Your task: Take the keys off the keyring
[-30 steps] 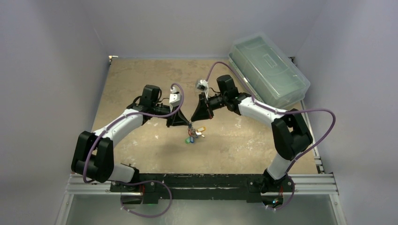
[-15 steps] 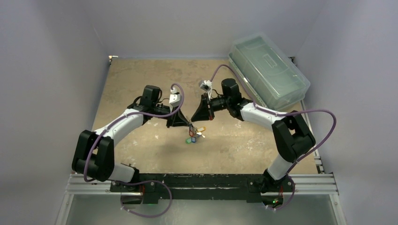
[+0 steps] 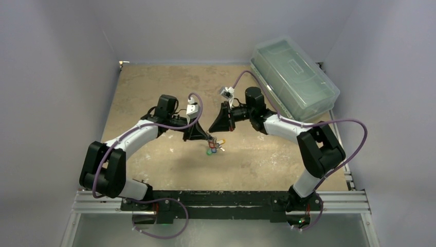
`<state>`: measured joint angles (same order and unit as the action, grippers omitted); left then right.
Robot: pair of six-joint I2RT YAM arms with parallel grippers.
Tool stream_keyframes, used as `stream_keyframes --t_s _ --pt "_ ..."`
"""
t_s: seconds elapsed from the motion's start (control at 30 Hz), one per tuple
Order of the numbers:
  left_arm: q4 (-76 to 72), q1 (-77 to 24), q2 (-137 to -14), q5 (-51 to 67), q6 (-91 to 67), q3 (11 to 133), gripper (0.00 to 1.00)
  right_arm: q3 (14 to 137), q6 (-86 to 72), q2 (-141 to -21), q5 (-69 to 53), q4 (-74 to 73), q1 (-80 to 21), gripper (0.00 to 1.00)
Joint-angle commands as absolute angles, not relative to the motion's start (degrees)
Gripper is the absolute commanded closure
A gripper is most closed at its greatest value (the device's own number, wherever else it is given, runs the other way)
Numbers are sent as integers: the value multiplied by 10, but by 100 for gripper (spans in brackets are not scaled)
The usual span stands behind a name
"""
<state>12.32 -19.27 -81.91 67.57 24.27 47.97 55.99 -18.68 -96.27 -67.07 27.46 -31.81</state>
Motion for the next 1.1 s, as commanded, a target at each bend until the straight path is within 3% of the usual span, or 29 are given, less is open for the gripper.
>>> stream_keyframes --t_s 0.0,0.3,0.5,0.7,1.07 --pt "179 -187 -816 688 295 500 100 557 -197 -953 -686 304 -312 100" --pt "349 -125 -800 695 402 555 100 605 -55 -941 -640 113 -298 100" --pt "362 -77 -806 704 408 569 100 641 -17 -924 -615 48 -269 100" --pt "291 -44 -810 696 339 562 100 691 71 -924 -565 -73 -263 100" --pt "115 -1 -824 614 170 530 100 689 6 -1037 -515 26 -342 100"
